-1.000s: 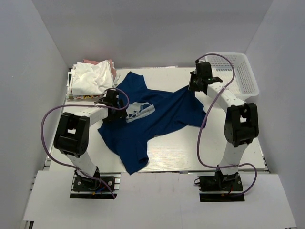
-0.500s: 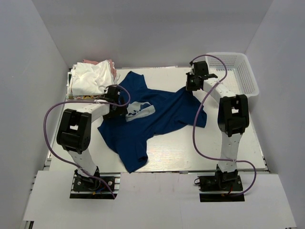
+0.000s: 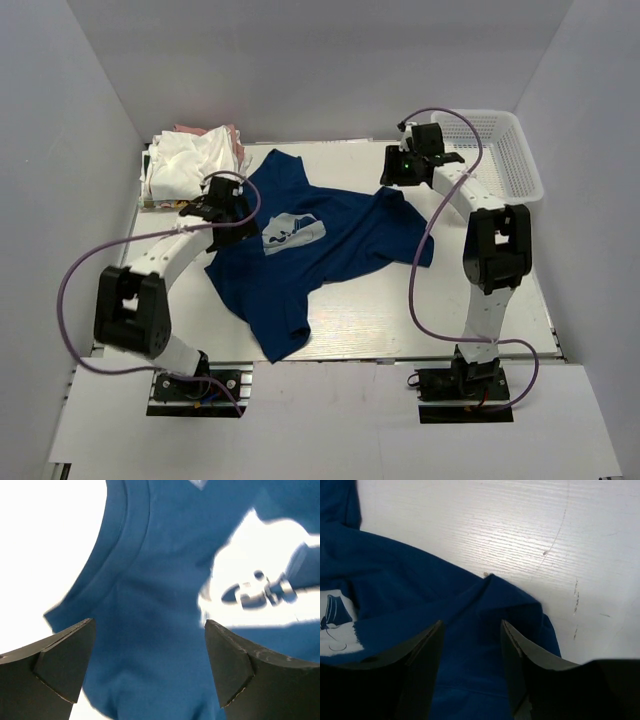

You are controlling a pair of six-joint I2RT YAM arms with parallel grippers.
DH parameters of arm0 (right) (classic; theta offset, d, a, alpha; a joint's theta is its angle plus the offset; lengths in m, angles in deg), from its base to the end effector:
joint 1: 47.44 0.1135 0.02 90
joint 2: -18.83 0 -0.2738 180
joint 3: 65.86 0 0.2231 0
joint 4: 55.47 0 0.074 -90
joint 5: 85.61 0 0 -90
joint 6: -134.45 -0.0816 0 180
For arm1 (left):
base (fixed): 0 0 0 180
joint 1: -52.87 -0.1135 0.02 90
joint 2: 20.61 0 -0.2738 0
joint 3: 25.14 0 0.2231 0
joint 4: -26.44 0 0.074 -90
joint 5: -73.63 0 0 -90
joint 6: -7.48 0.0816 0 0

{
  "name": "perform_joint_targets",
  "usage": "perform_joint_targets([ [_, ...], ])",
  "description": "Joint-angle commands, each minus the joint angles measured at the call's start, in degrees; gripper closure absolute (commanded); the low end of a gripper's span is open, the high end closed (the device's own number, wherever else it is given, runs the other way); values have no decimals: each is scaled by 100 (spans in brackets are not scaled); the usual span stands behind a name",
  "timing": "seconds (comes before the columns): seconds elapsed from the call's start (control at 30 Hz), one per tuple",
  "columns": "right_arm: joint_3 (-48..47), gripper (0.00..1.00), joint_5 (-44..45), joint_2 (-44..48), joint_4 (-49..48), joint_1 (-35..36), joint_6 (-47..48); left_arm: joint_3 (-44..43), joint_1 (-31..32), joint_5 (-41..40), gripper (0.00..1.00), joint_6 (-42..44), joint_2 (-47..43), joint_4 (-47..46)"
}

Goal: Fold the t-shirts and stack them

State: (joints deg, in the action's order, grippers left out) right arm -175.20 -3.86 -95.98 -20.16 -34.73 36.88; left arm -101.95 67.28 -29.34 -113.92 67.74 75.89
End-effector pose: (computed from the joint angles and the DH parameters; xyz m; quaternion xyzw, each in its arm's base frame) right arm 0.4600 0.1157 0.2397 -0.0706 0.9046 0.1375 0.3974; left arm 0.3001 -0.0582 0.2083 -0.1701 0.9472 0.0039 0.2718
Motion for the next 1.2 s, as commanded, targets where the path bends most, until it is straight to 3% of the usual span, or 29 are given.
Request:
perform_joint_targets([
  [0.0,162,45,-98,344,60,-23,10,258,61,450,0,-218,-591,649],
  [0.17,1128,41,164,1117,-169,-32,-183,1417,114,2005,0,-279,-1345,780],
  [0.37,2059,41,762,1549,-72,-49,-227,2604,114,3281,0,-560,-2015,704],
  [0.57,2035,41,1115,1268,-1,-84,168,2974,167,3520,2,-560,-1893,326],
  [0.63,2026,41,1150,1215,-150,-84,326,3071,167,3582,7,-613,-1840,193],
  [0.67,1956,41,1150,1093,-142,-102,344,3158,167,3582,11,-613,-1787,132],
  [0.7,1886,41,1150,1031,-151,-102,414,3237,167,3661,25,-665,-1726,79],
  [0.8,1667,41,1316,732,41,-102,467,3309,167,3723,48,-718,-1612,-1],
  [1.0,1674,43,1151,459,7,-119,467,3247,167,3723,80,-719,-1541,130],
  [1.03,1683,45,1107,459,-54,-85,476,3195,167,3723,89,-719,-1541,131],
  [1.07,1700,49,976,459,-107,-102,467,3194,167,3723,95,-719,-1489,183],
  [1.13,1709,76,606,424,-133,-111,450,3124,167,3723,100,-666,-1435,184],
  [1.17,1701,85,449,432,-168,-93,432,3072,167,3723,100,-666,-1435,184],
])
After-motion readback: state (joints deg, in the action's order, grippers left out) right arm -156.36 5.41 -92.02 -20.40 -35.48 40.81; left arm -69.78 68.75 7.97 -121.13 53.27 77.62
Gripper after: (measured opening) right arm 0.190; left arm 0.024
